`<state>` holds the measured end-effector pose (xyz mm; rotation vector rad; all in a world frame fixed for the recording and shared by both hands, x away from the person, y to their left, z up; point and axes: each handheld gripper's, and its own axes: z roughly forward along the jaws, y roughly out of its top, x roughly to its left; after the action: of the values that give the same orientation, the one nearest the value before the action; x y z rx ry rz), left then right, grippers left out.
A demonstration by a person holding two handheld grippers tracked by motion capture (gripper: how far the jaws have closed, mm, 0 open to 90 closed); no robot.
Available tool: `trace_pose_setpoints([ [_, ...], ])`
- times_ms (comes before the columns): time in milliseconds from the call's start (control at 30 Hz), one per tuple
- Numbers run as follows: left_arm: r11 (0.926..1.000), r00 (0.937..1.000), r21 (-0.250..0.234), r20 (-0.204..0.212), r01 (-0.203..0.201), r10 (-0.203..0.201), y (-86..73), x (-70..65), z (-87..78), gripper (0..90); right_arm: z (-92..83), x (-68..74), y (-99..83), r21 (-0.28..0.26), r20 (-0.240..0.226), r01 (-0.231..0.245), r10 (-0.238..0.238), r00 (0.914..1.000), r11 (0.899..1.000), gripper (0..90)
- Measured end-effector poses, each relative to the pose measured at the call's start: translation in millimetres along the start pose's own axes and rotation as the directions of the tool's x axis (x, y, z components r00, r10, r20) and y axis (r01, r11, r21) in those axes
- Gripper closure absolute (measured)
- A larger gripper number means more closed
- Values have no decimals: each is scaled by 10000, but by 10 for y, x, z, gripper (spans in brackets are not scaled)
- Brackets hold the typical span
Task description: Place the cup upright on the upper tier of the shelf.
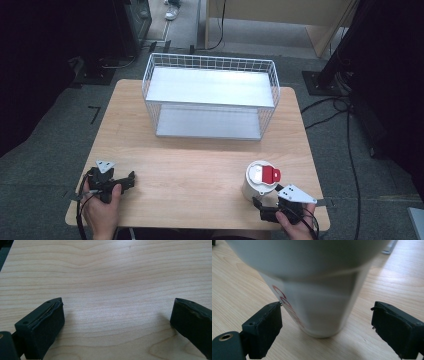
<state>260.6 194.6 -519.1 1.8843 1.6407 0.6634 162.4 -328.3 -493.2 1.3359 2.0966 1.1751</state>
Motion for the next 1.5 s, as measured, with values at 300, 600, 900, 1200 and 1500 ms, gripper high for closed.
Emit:
trace_pose_setpoints([
  [300,10000,10000,3,0,-6,6,0,0,0,0,52,82,73,-505,47,-88,91,9999,9987,145],
  [600,10000,10000,2,0,-2,2,0,0,0,0,85,105,116,-1016,124,-323,337,9994,9943,121],
  [900,10000,10000,2,-1,-5,5,0,0,0,0,131,146,147,-1359,302,-533,579,9979,9893,97],
  [1200,10000,10000,0,1,-6,6,0,1,0,0,171,180,163,-1961,513,-498,609,9968,9793,87],
  [1500,10000,10000,2,1,-5,5,1,1,0,0,213,229,191,-2229,791,-313,501,9956,9743,86],
])
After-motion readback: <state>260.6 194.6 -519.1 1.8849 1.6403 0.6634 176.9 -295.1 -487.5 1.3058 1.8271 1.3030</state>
